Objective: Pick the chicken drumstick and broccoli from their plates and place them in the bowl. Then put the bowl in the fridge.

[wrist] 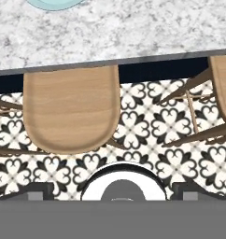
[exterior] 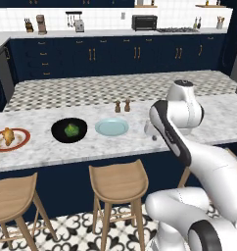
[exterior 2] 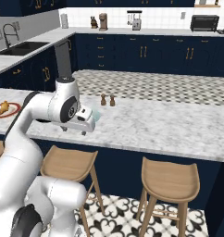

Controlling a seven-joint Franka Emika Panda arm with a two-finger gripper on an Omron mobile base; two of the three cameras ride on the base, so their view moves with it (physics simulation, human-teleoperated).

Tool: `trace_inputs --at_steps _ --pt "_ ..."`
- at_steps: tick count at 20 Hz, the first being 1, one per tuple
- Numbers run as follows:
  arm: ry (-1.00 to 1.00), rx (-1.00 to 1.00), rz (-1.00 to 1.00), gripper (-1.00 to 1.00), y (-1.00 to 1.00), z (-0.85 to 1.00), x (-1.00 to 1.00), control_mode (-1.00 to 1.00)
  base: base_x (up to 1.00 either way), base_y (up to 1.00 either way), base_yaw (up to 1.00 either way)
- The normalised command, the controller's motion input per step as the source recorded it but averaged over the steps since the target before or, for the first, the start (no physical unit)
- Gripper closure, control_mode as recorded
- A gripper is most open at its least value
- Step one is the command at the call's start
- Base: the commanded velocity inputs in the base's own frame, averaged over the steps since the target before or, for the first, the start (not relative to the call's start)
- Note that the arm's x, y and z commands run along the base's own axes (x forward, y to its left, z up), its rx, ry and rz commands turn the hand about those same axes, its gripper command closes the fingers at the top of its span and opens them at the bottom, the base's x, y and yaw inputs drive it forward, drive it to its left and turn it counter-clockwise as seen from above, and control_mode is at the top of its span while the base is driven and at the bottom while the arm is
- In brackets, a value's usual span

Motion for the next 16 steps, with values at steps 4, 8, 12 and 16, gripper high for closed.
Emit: trace_inputs --at_steps 4,8,12,16 --pt "0.06 0.0 0.0 -1.0 0.0 0.0 -0.6 -1.0 0.0 0.0 0.0" --pt "0.06 0.0 0.0 -1.0 -0.02 0.0 -0.38 -1.0 0.0 0.0 0.0" --pt "0.02 -0.02 0.02 -1.0 -0.01 0.0 0.0 -1.0 0.0 0.0 0.0" --pt "0.0 -0.06 0.03 -1.0 0.05 0.0 0.0 -1.0 0.0 0.0 0.0"
